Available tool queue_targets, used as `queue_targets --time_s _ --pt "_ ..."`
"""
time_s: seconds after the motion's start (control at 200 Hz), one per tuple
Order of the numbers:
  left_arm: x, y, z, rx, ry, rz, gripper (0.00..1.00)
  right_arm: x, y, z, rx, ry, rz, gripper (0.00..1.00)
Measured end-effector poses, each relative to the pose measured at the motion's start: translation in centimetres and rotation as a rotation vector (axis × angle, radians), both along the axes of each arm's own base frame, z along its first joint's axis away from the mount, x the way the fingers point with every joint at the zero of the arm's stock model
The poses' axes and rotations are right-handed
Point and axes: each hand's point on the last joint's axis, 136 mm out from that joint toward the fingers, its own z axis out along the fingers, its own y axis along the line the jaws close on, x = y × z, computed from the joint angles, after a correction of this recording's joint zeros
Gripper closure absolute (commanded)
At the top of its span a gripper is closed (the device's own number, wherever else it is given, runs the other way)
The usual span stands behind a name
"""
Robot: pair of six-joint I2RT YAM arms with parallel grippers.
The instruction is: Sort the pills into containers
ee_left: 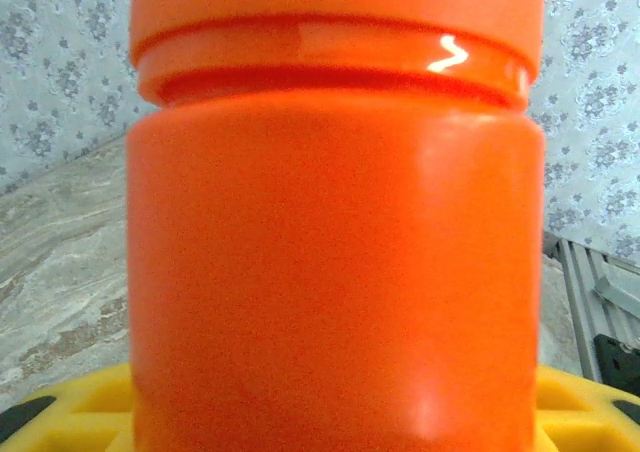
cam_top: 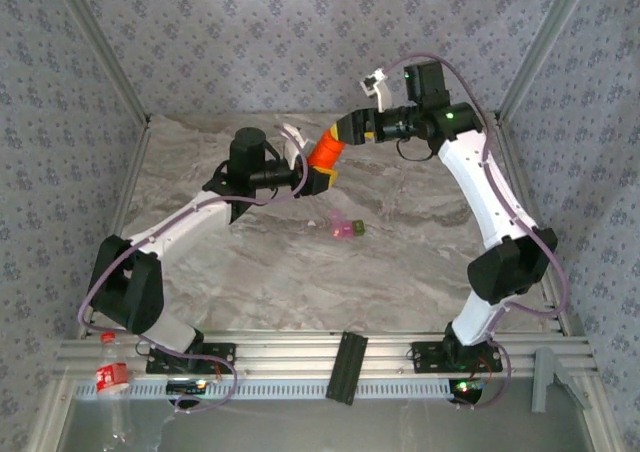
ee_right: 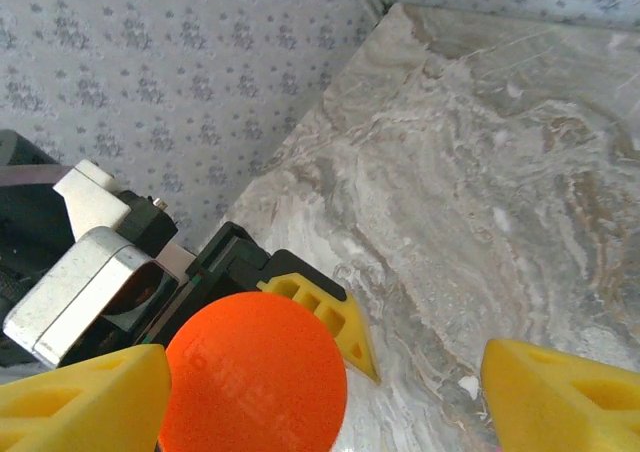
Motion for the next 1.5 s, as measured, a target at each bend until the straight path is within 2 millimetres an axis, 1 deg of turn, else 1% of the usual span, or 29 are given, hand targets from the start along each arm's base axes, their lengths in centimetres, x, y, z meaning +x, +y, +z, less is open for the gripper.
queue_targets --time_s 0.135,0.265,0.53,0.665,0.814,1.009,1.259,1.384,1.499 --pt "-0.3 0.0 -0.4 0.008 0.020 -0.013 1.00 -0.1 0.5 -0.4 0.001 0.010 0.027 0.19" --pt "-0.4 -0.1 -0.3 0.006 0.020 -0.019 1.00 -0.4 0.7 -0.3 0.011 0.013 0.045 0.21" --pt "-0.4 -0.1 -0.3 0.005 0.020 -0.021 1.00 -1.2 1.4 -0.1 0.026 0.018 0.082 0.22" --pt "-0.4 -0.1 -0.3 0.005 0.020 -0.021 1.00 -1.5 1.5 0.0 0.029 0.015 0.097 0.28" --pt "-0.4 -0.1 -0.3 0.005 0.019 -0.021 1.00 -1.7 1.6 -0.1 0.031 0.019 0.109 0.40" --pt "-0.5 0.0 -0.4 0.008 0.024 -0.021 1.00 -1.9 1.7 -0.4 0.030 0.022 0.118 0.52" --pt "-0.4 0.1 -1.1 0.030 0.047 -0.011 1.00 -1.8 1.9 -1.1 0.053 0.031 0.101 0.59" --pt "0.1 0.3 -1.5 0.044 0.041 0.027 1.00 -1.4 2.2 -1.3 0.055 0.023 0.041 0.60" --pt "0.8 0.7 -2.6 0.070 0.042 0.087 1.00 -0.8 3.1 -2.0 0.039 0.026 -0.040 0.60"
